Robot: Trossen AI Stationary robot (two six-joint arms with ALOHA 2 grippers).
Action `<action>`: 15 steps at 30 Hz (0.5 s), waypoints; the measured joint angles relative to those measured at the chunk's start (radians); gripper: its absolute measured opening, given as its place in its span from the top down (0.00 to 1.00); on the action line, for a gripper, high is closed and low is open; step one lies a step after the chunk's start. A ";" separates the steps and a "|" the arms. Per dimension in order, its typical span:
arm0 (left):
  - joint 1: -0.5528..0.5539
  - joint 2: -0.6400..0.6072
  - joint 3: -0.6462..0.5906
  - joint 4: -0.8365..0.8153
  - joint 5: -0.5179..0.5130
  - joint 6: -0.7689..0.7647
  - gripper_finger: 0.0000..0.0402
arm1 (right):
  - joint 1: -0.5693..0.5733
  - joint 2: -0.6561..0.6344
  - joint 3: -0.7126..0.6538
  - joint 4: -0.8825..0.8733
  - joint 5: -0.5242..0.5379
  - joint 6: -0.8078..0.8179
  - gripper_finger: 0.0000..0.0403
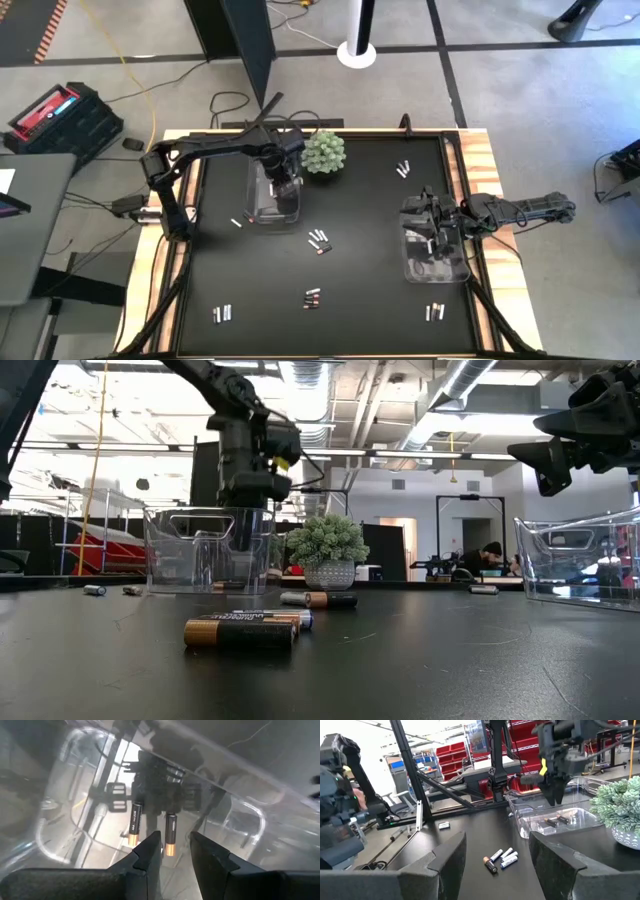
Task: Sort batteries
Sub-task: Put the white-blue battery into the right transparent bin
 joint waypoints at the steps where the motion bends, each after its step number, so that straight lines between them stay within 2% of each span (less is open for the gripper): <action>1: 0.000 -0.008 0.018 -0.021 0.000 0.002 0.75 | 0.000 0.000 0.000 0.000 0.000 0.000 0.42; 7: 0.002 -0.156 0.008 -0.043 -0.045 -0.030 0.75 | 0.000 0.000 0.000 0.000 0.000 0.000 0.42; 15: 0.004 -0.493 -0.150 -0.013 -0.122 -0.196 0.75 | 0.000 0.000 0.000 0.000 0.000 0.000 0.42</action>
